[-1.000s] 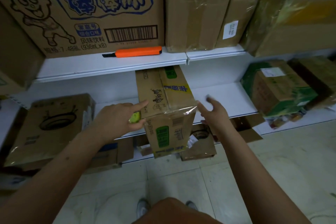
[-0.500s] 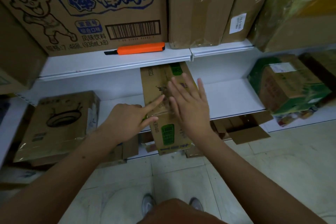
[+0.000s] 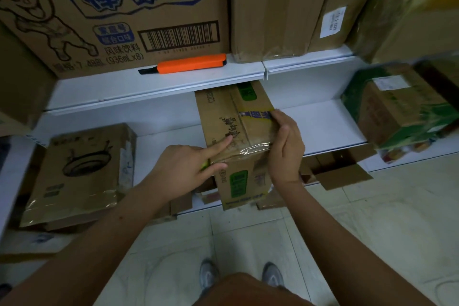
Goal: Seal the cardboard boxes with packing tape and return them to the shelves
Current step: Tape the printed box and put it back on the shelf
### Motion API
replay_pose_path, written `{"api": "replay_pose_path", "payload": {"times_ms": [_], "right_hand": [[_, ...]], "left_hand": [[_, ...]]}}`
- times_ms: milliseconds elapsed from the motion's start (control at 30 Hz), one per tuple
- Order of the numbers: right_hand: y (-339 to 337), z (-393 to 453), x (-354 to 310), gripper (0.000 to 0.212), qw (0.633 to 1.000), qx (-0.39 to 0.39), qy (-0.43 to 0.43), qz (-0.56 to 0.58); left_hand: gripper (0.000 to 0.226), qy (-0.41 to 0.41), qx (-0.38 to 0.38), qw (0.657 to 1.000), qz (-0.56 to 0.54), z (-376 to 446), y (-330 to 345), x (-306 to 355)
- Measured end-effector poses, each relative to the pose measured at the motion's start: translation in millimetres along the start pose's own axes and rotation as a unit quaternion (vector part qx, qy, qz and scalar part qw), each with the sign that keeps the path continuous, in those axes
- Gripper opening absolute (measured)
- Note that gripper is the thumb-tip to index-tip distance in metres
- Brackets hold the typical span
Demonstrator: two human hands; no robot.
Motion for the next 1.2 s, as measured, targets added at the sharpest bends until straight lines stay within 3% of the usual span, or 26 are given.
{"api": "replay_pose_path", "payload": {"times_ms": [67, 200, 300, 400, 467, 533, 600, 667, 733, 833, 900, 1033, 1133, 1200], "right_hand": [[-0.9, 3.1, -3.5, 0.04, 0.994, 0.067, 0.078, 0.039], [-17.8, 22.4, 3.2, 0.032, 0.984, 0.089, 0.138, 0.072], [-30.7, 26.2, -0.4, 0.033, 0.983, 0.09, 0.159, -0.024], [-31.6, 11.7, -20.4, 0.036, 0.987, 0.034, 0.005, -0.156], [-18.5, -6.3, -34.1, 0.039, 0.981, -0.072, -0.105, -0.144], [-6.7, -20.0, -33.7, 0.045, 0.966, -0.14, -0.154, -0.154], [-2.6, -23.7, -23.8, 0.05, 0.955, -0.153, -0.177, -0.183], [-3.3, -19.8, -14.7, 0.054, 0.953, -0.143, -0.192, -0.188], [-4.7, -16.4, -8.3, 0.056, 0.953, -0.132, -0.205, -0.181], [2.9, -19.3, 0.8, 0.052, 0.937, -0.134, -0.261, -0.189], [12.6, -24.4, 1.4, 0.046, 0.927, -0.141, -0.285, -0.198], [18.8, -30.3, -13.4, 0.042, 0.933, -0.118, -0.279, -0.193], [19.7, -30.7, -31.9, 0.041, 0.922, -0.154, -0.273, -0.228], [27.3, -27.7, -46.6, 0.045, 0.922, -0.19, -0.215, -0.261]], "left_hand": [[0.063, -0.016, 0.012, 1.0, -0.004, 4.3, -0.6, 6.3], [0.07, -0.033, -0.05, 0.997, -0.045, 19.0, -7.2, 24.5], [0.074, -0.027, -0.098, 0.992, -0.079, 24.2, -11.2, 29.3], [0.075, -0.03, -0.12, 0.989, -0.086, 22.0, -12.8, 28.1], [0.077, -0.038, -0.125, 0.989, -0.074, 23.4, -13.2, 30.9], [0.083, -0.042, -0.125, 0.988, -0.078, 25.8, -12.9, 33.2], [0.091, -0.043, -0.134, 0.984, -0.113, 23.2, -12.5, 30.8], [0.095, -0.072, -0.141, 0.964, -0.214, 15.8, -14.8, 26.4], [0.078, -0.11, -0.142, 0.949, -0.258, 7.7, -16.0, 21.7], [0.041, -0.113, -0.143, 0.975, -0.127, -0.4, -5.7, 13.5], [0.043, -0.135, -0.136, 0.977, -0.098, -4.1, 5.4, 1.9], [0.041, -0.134, -0.147, 0.968, -0.152, -0.6, 11.4, -13.1], [0.039, -0.106, -0.151, 0.97, -0.156, 3.1, 11.0, -14.2], [0.038, -0.104, -0.143, 0.972, -0.152, 1.6, 15.2, -16.2]]}}
Point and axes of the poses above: each hand's wrist, its own z-axis towards the middle knuckle, its own y-axis out of the palm, x = y × z, the point moved 2 cm from there along z, towards the middle knuckle, and after that the axes turned 10 degrees about z, right-handed, at the moved point
